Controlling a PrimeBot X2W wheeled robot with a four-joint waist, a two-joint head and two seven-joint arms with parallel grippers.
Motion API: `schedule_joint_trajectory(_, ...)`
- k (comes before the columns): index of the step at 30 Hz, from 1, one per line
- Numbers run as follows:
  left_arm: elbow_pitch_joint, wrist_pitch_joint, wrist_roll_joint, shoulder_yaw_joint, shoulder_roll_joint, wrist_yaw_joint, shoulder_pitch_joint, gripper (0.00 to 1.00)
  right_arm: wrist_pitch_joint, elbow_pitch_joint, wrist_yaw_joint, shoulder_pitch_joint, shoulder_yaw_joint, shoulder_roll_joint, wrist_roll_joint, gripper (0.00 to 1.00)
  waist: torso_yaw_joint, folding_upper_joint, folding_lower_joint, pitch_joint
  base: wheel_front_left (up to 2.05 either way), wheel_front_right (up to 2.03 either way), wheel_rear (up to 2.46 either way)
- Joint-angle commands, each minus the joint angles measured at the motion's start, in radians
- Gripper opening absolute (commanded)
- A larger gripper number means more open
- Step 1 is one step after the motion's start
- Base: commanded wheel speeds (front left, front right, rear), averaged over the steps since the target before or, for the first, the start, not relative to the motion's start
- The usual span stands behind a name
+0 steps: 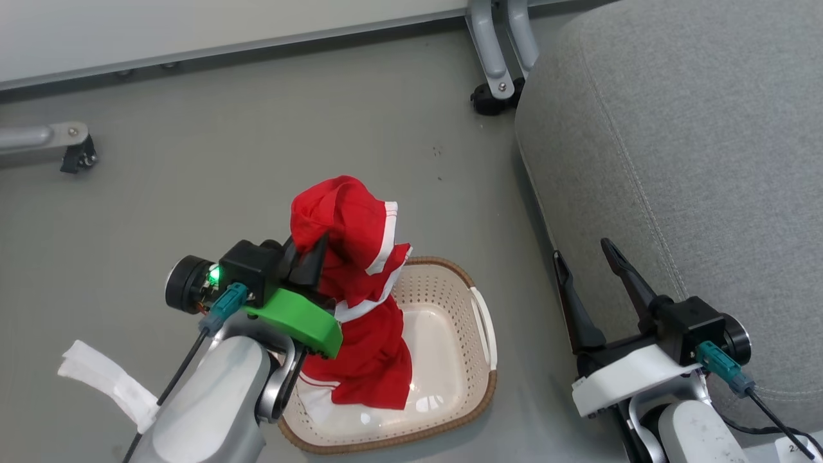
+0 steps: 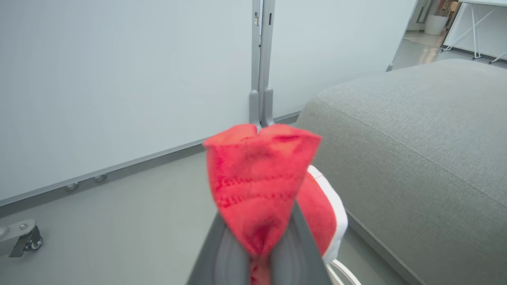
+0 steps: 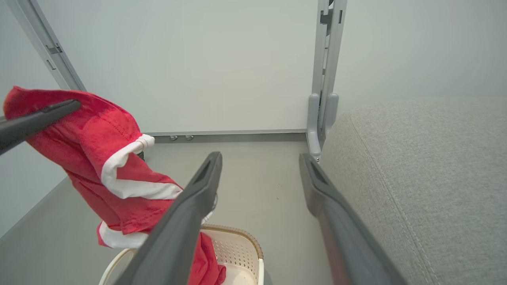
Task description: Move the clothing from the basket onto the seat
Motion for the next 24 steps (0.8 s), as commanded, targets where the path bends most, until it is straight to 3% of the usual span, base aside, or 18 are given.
schedule_joint_trajectory(1,-0.038,-0.003,0.008,0.016,0.002,0.008,0.028,0.0,0.006,-0.009,0.0,0.022,-0.002,-0.004,-0.007,1.0,0.031,-0.0001,0.0001,-0.066,0.0,0.0,0.0)
schedule_joint_trajectory(8,-0.235,-0.003,0.028,0.102,-0.009,0.034,0.117,0.0,0.044,-0.04,0.0,0.07,-0.003,-0.014,0.004,1.0,0.046,-0.0001,0.0001,-0.138,0.0,0.0,0.0)
schedule_joint_trajectory(14,-0.362,-0.002,0.053,0.155,-0.017,0.029,0.198,0.0,0.075,-0.065,0.0,0.108,0.002,-0.018,0.01,1.0,0.049,-0.0001,0.0001,-0.193,0.0,0.0,0.0)
schedule_joint_trajectory(24,-0.445,-0.002,0.071,0.178,-0.02,0.004,0.302,0.0,0.108,-0.101,0.0,0.161,0.009,-0.027,0.022,1.0,0.049,-0.0001,0.0001,-0.246,0.0,0.0,0.0)
